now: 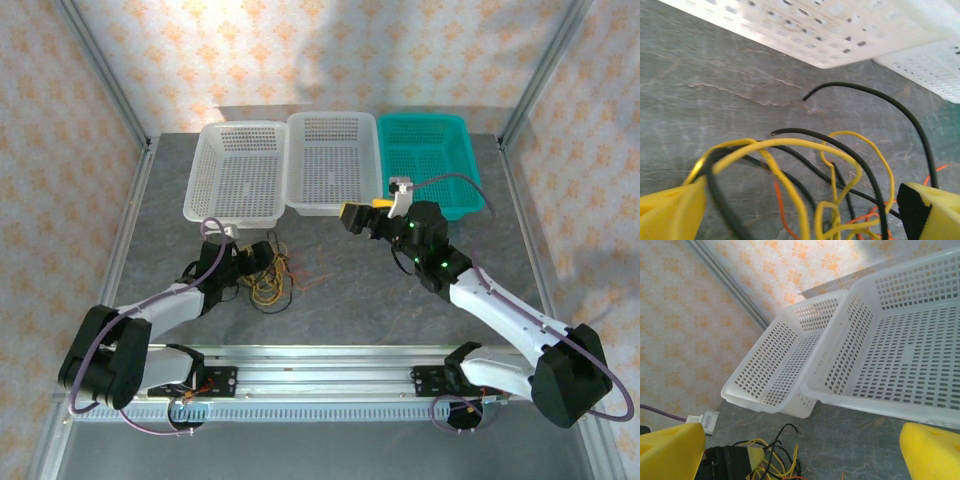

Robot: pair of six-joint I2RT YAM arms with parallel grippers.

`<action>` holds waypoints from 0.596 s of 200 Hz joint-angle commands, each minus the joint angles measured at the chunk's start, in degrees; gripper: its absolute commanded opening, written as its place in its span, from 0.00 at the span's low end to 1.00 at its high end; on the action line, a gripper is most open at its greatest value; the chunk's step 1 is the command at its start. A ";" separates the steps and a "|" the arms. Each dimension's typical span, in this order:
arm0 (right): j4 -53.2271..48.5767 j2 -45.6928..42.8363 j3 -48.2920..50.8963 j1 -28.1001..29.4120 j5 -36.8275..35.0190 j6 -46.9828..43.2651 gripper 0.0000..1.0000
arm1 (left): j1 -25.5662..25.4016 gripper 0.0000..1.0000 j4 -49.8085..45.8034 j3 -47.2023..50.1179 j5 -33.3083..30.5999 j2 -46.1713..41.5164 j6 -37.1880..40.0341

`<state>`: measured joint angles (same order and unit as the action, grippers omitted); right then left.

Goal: Untangle the cables

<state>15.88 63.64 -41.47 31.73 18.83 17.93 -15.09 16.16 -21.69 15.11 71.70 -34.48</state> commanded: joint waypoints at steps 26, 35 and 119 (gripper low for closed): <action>-0.13 -3.07 -0.92 0.27 -3.23 -0.49 0.99 | -3.82 0.98 7.35 2.07 4.39 1.66 -3.50; -0.44 -3.25 -0.63 0.27 -3.63 -0.51 0.98 | -5.05 0.98 8.48 2.18 4.49 2.35 -4.81; -17.58 -9.48 5.35 0.18 -34.72 14.14 0.92 | -21.83 0.96 21.70 -7.40 2.50 16.76 -13.87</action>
<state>6.76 57.17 -38.54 31.83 -0.64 25.80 -33.34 30.72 -24.40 17.58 83.59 -44.95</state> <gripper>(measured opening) 0.919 0.966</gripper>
